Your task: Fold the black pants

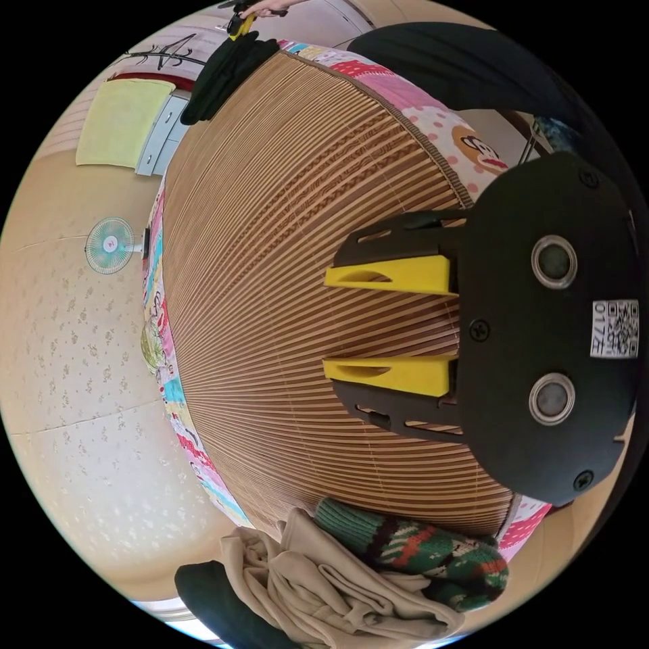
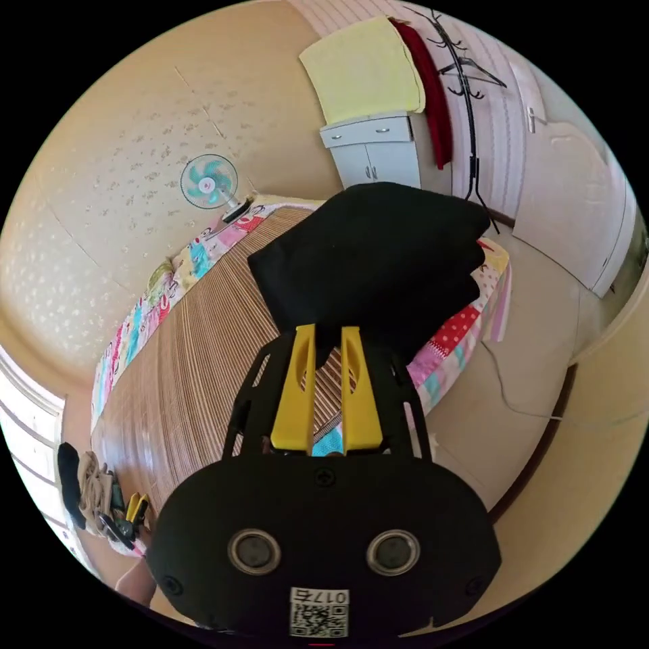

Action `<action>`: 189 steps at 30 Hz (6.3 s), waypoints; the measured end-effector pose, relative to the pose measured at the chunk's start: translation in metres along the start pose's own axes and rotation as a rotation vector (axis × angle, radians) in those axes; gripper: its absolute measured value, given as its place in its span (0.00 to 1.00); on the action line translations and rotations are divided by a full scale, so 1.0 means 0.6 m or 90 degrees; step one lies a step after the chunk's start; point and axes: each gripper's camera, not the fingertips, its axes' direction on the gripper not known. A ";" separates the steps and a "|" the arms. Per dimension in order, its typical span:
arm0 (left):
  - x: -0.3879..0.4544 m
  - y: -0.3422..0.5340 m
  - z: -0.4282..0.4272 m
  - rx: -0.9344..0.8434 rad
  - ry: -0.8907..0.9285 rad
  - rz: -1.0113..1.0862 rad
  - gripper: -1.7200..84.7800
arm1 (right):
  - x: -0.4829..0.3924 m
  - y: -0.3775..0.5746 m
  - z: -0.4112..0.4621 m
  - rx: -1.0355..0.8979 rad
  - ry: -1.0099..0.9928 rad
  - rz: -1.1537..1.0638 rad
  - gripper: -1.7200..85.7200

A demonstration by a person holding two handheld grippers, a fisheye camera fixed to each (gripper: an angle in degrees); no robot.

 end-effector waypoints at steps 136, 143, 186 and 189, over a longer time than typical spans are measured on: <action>0.094 -0.060 0.057 0.029 -0.062 0.110 0.09 | 0.195 0.106 0.064 -0.365 -0.272 0.189 0.04; 0.094 -0.074 0.053 0.029 -0.067 0.114 0.08 | 0.018 0.004 -0.032 -0.081 -0.018 -0.008 0.10; -0.138 0.096 -0.418 0.284 0.489 -0.093 0.22 | -0.509 0.245 -0.729 0.469 -0.326 -0.649 0.07; -0.129 0.122 -0.542 0.359 0.372 -0.062 0.25 | -0.491 0.264 -0.802 0.504 -0.328 -0.620 0.08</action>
